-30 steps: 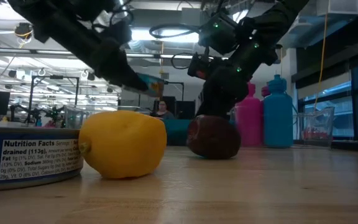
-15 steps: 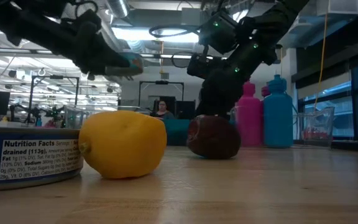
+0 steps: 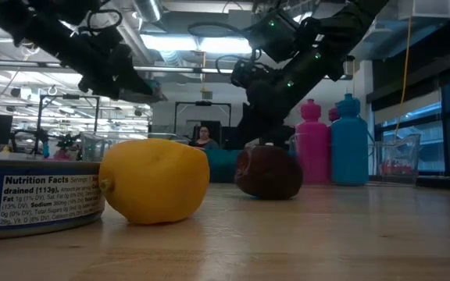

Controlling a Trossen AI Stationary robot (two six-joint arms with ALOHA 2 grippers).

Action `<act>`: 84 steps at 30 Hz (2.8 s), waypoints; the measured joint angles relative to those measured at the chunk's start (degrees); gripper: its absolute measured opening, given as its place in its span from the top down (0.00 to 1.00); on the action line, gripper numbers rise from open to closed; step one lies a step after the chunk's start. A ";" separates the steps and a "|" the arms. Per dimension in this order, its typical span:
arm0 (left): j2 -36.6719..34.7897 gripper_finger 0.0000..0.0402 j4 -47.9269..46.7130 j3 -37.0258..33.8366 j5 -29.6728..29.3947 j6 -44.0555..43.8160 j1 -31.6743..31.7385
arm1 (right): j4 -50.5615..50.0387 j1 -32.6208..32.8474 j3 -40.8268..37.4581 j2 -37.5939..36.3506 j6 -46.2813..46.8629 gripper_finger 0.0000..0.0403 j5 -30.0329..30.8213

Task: Pick & Place Food Item
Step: Put the top yellow blue tuna can into the left transparent bin

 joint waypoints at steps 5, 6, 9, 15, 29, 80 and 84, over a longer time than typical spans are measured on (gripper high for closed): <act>2.57 0.15 -6.90 5.38 3.25 -3.24 5.67 | 0.19 0.01 0.00 0.00 0.89 0.93 -0.03; 3.21 0.15 -8.50 6.30 4.12 -4.20 6.82 | 0.17 0.01 0.00 0.00 0.89 0.93 -0.05; 5.32 0.15 -13.71 9.01 5.01 -7.59 10.50 | -0.07 0.01 0.00 0.00 0.89 0.93 -0.21; 9.63 0.15 -19.34 13.27 12.87 -12.36 16.84 | -0.49 0.01 -0.02 0.00 0.86 0.93 -0.60; 25.65 0.15 -31.09 26.35 14.45 -16.18 24.51 | -0.49 0.55 -0.02 0.00 -0.66 0.93 -5.85; 47.01 0.08 -45.55 38.54 19.06 -15.48 37.96 | -0.46 2.46 -0.02 -0.02 -2.41 0.93 -5.58; 47.01 0.04 -45.59 38.54 19.09 -15.38 37.89 | -0.46 2.46 -0.02 -0.02 -2.41 0.93 -5.58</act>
